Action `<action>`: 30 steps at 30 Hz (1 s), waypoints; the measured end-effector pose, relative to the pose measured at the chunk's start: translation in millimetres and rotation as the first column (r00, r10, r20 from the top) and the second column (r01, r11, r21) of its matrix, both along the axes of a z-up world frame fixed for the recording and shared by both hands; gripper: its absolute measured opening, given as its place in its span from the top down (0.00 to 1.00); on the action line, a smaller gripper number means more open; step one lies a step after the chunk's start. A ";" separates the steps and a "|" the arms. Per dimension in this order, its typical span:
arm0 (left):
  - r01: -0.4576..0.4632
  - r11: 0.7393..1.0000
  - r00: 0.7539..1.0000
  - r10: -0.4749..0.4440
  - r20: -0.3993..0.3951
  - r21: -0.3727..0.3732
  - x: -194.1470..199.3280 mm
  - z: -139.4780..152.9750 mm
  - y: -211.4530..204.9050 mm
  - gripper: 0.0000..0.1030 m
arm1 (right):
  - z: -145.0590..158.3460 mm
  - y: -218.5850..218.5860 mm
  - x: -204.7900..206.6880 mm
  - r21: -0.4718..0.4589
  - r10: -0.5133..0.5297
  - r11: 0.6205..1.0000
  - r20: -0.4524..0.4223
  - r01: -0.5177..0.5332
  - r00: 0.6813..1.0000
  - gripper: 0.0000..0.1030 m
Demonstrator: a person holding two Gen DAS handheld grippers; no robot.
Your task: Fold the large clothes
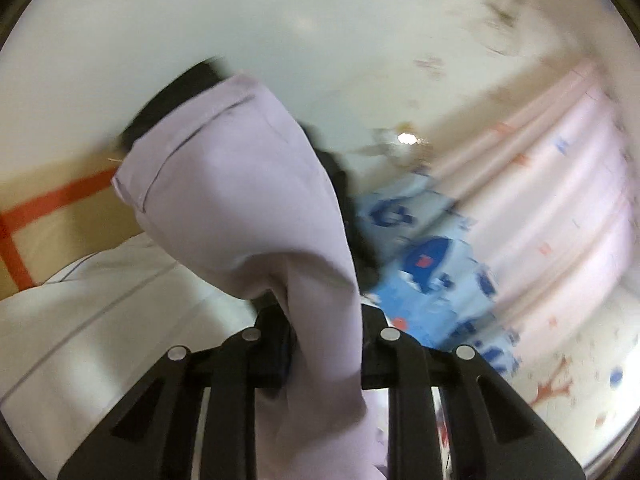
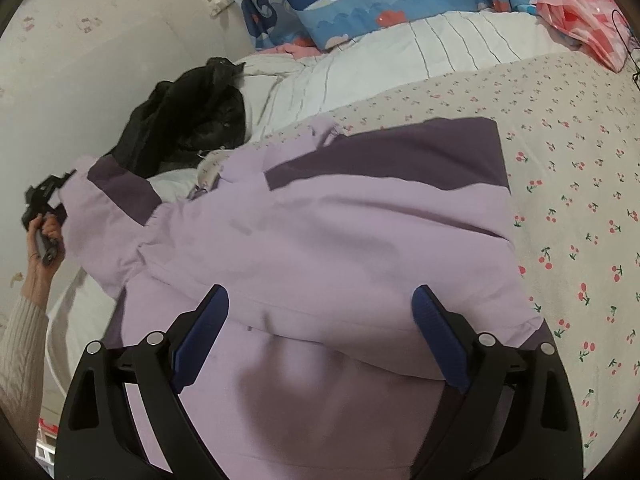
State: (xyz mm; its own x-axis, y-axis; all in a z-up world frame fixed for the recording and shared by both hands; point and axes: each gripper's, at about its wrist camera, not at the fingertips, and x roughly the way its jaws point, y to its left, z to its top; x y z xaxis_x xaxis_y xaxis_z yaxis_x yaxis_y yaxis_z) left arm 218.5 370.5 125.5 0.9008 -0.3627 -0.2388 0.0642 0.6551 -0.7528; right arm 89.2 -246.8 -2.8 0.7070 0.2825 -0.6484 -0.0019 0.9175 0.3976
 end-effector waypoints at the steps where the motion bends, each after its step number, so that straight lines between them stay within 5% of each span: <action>1: 0.022 1.000 0.999 -0.022 0.024 0.016 -7.1 14.4 -12.5 0.78 | 2.2 1.3 -0.6 0.001 0.002 1.000 0.003 -0.002 1.000 0.13; 7: 0.180 0.978 0.975 -0.191 0.114 0.104 -46.8 79.9 -109.5 0.78 | 19.9 -2.1 -2.8 0.105 0.013 0.994 0.036 -0.016 0.999 0.13; 12: 0.336 0.929 0.926 -0.356 0.128 0.156 -51.2 87.3 -222.3 0.78 | 26.8 -34.4 -5.4 0.352 -0.024 0.936 0.046 0.007 0.999 0.13; 18: 0.520 0.834 0.847 -0.531 0.016 0.186 -43.5 13.6 -359.5 0.78 | 18.3 -91.7 -8.2 0.618 -0.122 0.781 0.010 0.089 0.993 0.11; 24: 0.652 0.689 0.757 -0.613 -0.226 0.316 -49.9 -96.7 -477.0 0.78 | -12.0 -131.8 -0.7 0.826 -0.134 0.550 -0.063 0.127 0.989 0.09; 25: 0.670 0.649 0.742 -0.605 -0.289 0.360 -52.1 -118.2 -494.2 0.78 | -16.7 -134.7 1.0 0.839 -0.134 0.527 -0.079 0.139 0.988 0.09; 30: 0.662 0.540 0.742 -0.572 -0.350 0.520 -68.4 -145.4 -512.6 0.70 | -20.1 -131.6 9.1 0.831 -0.110 0.538 -0.097 0.142 0.989 0.08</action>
